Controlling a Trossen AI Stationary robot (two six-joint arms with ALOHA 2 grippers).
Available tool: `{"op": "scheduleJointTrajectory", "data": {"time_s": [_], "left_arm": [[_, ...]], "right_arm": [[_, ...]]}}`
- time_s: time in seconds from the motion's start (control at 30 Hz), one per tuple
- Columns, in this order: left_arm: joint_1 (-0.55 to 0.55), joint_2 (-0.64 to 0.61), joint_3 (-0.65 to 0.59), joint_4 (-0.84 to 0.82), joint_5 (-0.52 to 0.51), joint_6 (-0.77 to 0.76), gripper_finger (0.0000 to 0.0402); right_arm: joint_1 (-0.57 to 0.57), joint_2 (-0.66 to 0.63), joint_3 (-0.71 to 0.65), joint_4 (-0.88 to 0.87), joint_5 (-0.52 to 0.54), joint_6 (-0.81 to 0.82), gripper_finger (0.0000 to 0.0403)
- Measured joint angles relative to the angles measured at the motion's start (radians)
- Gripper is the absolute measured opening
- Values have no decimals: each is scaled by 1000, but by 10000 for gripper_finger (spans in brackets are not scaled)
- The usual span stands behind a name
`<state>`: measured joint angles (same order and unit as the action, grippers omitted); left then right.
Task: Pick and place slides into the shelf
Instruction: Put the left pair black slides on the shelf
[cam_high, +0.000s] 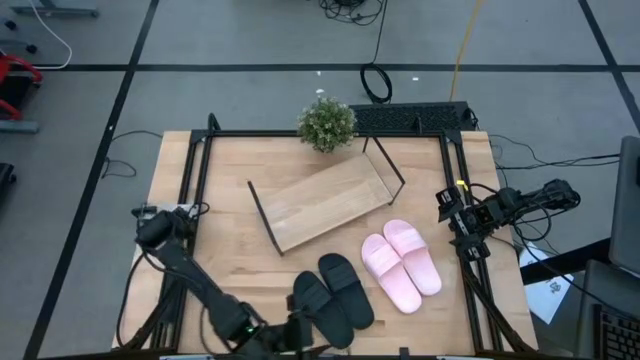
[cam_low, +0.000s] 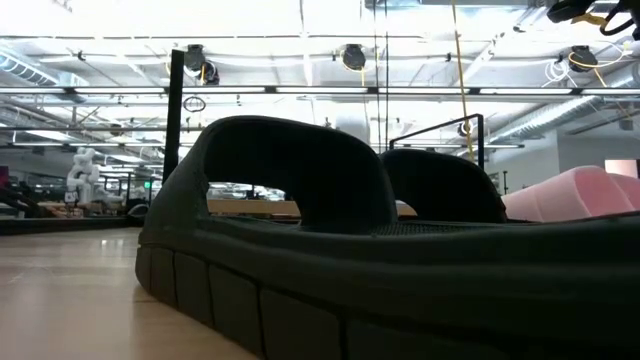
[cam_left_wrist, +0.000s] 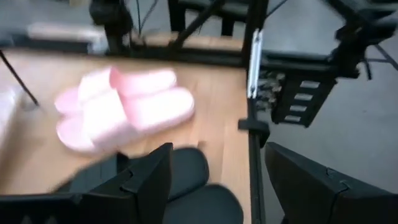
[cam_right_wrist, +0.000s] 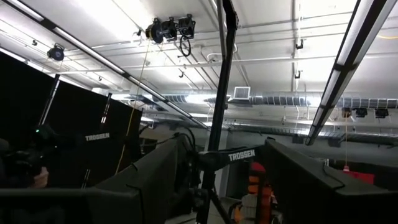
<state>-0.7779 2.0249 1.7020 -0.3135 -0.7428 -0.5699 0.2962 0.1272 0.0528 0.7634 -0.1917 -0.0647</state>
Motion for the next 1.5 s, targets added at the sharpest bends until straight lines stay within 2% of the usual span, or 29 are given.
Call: {"op": "scheduleJointTrajectory", "data": {"time_s": [0.3, 0.47, 0.63, 0.97, 1.13, 1.23, 1.5], "left_arm": [[67, 45, 0, -190, 136, -276, 253], [67, 44, 0, -205, 146, -331, 253], [61, 44, 0, -182, 221, -332, 253], [63, 61, 0, -235, 155, -345, 253], [90, 110, 0, -249, 178, -373, 253], [98, 126, 0, -272, 193, -391, 253], [97, 128, 16, -379, 170, -450, 253]], "right_arm": [[0, 1, 0, -69, 4, -2, 226], [0, 0, 0, -89, 5, -3, 226], [0, 0, 0, -109, 7, -10, 226], [0, 0, 0, -137, 8, -44, 226], [0, 0, 0, -178, 18, -87, 226], [0, 0, 0, -189, 60, -90, 226], [0, 2, 0, -225, 91, -100, 226]]}}
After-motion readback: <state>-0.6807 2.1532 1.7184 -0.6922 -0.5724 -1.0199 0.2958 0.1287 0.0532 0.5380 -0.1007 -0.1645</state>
